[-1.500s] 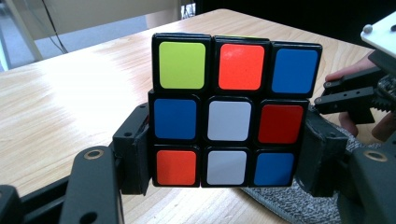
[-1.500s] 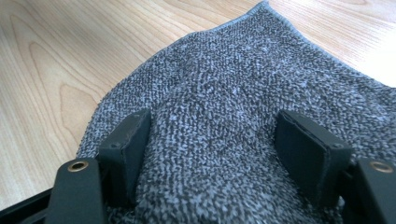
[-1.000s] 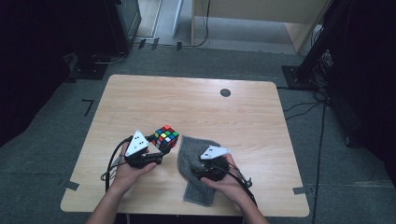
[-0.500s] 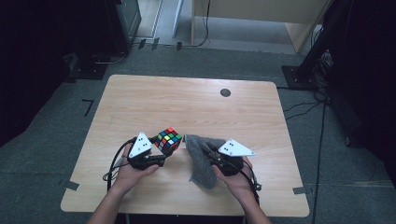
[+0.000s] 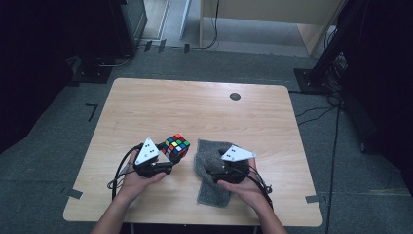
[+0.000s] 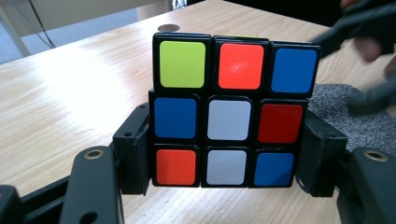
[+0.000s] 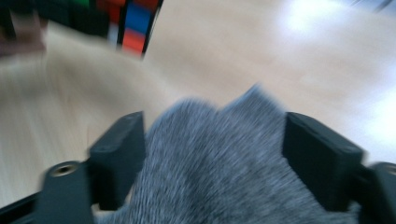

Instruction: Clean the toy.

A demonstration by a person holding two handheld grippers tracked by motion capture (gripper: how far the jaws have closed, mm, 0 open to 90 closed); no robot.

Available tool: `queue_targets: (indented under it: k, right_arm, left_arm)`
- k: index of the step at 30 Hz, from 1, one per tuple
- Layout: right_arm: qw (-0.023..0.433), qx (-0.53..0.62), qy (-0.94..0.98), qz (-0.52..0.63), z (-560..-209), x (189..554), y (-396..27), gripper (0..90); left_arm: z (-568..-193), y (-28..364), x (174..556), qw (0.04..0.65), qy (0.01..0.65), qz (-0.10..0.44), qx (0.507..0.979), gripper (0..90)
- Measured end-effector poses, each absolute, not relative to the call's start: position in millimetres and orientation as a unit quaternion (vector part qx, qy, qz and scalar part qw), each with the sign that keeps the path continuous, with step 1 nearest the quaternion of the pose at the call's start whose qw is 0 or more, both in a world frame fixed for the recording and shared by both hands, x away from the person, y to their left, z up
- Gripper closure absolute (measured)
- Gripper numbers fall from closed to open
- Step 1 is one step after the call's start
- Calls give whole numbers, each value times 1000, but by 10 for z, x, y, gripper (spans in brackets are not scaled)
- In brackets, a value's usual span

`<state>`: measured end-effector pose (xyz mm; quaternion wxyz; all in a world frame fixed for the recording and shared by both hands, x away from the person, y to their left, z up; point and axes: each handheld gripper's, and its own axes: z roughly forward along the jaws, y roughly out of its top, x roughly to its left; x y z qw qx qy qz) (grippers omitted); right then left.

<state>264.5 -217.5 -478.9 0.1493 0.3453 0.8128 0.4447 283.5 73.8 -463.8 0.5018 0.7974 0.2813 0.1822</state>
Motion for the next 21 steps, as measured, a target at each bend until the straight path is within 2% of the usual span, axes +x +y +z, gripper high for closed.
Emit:
queue_targets:
  k: [4, 6, 8, 9, 12, 14, 17, 21]
  right_arm:
    - [139, 347, 843, 388, -4971, 2703, -2123, 136]
    - [138, 344, 854, 364, -5038, 2710, -2117, 176]
    - [131, 340, 865, 346, -5095, 2708, -2128, 309]
    - [129, 341, 864, 348, -5107, 2702, -2145, 347]
    - [140, 358, 854, 351, -5090, 2724, -2218, 600]
    - [141, 372, 847, 352, -5073, 2742, -2260, 695]
    - [173, 385, 829, 368, -4993, 2720, -2283, 731]
    - [196, 393, 777, 451, -4706, 2613, -2300, 731]
  left_arm:
    - [-4632, 737, 2830, 504, 278, 181, 797, 336]
    - [-4630, 740, 2831, 504, 278, 181, 798, 336]
    - [-4630, 741, 2830, 504, 278, 180, 798, 336]
    - [-4631, 740, 2830, 504, 277, 180, 798, 336]
    - [-4641, 725, 2824, 505, 272, 175, 800, 336]
    - [-4653, 703, 2819, 503, 269, 170, 803, 336]
    - [-4668, 660, 2796, 499, 256, 169, 810, 337]
    - [-4701, 563, 2750, 489, 235, 165, 824, 337]
